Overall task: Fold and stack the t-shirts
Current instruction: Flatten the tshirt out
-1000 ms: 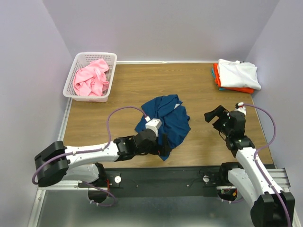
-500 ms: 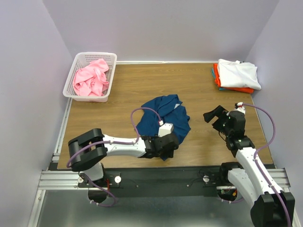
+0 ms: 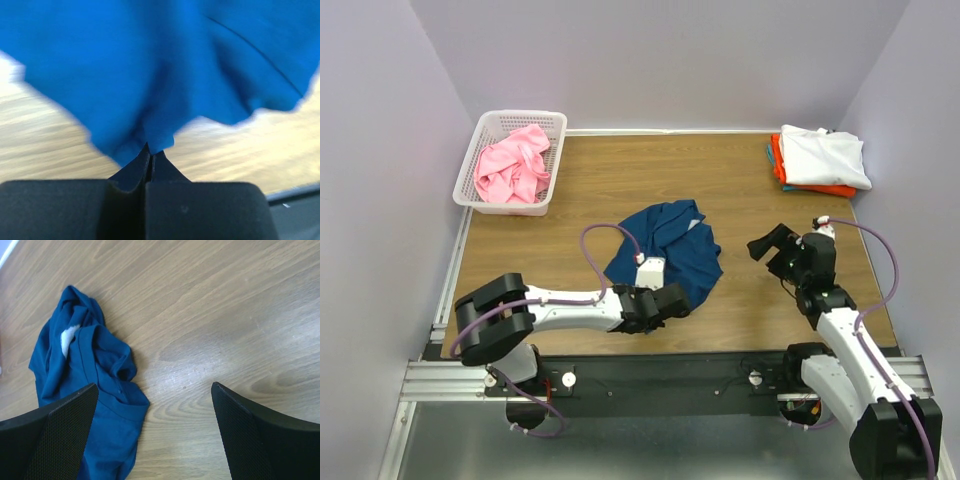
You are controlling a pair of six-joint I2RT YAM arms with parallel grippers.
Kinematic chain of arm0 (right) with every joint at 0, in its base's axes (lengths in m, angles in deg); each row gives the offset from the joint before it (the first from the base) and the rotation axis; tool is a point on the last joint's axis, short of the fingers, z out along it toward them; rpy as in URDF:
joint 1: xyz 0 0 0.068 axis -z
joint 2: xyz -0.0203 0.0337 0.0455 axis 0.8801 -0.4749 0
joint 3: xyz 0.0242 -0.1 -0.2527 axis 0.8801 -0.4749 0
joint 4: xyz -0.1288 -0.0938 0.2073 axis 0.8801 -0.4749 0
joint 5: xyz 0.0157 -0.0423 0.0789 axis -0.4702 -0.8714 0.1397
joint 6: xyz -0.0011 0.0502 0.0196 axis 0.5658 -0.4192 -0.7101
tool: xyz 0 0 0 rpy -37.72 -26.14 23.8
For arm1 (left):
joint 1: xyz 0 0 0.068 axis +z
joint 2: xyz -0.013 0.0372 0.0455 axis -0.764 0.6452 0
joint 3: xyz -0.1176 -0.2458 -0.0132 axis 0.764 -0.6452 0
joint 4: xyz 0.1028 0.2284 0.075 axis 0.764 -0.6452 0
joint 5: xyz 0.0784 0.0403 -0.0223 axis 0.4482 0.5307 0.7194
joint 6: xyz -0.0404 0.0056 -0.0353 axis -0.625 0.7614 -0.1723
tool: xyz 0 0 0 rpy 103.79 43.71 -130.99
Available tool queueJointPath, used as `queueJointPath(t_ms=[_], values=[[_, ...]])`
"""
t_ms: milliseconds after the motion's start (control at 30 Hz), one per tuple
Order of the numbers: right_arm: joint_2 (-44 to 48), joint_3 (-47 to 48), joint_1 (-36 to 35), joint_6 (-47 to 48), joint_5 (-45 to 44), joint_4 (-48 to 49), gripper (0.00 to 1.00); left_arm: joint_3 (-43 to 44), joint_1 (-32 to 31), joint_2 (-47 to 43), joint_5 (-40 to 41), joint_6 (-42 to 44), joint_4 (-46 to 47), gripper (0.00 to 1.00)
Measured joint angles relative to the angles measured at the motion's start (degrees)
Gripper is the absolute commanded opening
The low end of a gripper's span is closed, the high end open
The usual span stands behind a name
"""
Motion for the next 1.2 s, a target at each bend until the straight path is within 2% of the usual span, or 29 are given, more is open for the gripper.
queueJointPath(t_ms=[67,167,367,500,633,833,1000,1200], values=[[-0.8,0.0,0.0,0.4,1.0,0.2,1.0,0.0,0.7,-1.4,1.9,-1.2,-3.0,0.0],[-3.5,0.1,0.0,1.1,4.0,1.2,1.0,-0.6,5.8,-6.8,5.5,-2.3,-7.0,0.0],[-9.7,1.4,-1.6,3.0,8.5,2.4,1.0,-2.3,20.4,-20.5,11.0,1.3,-5.8,0.0],[-13.4,3.6,-4.9,4.1,9.1,2.6,1.0,-2.8,25.8,-28.8,13.4,5.4,-2.2,0.0],[-17.5,7.0,-10.5,5.2,8.2,3.2,0.95,-4.9,27.4,-34.1,13.8,9.7,3.0,0.0],[-26.6,11.6,-16.2,6.5,5.2,4.0,0.91,-5.4,28.1,-34.2,15.3,12.2,5.3,0.0],[-32.4,14.4,-17.1,7.5,2.0,3.6,0.88,-5.4,28.5,-33.6,16.5,13.5,7.3,0.0],[-34.3,15.5,-17.1,7.2,-1.9,3.4,0.8,-8.4,28.5,-34.6,16.8,15.5,13.6,0.0]])
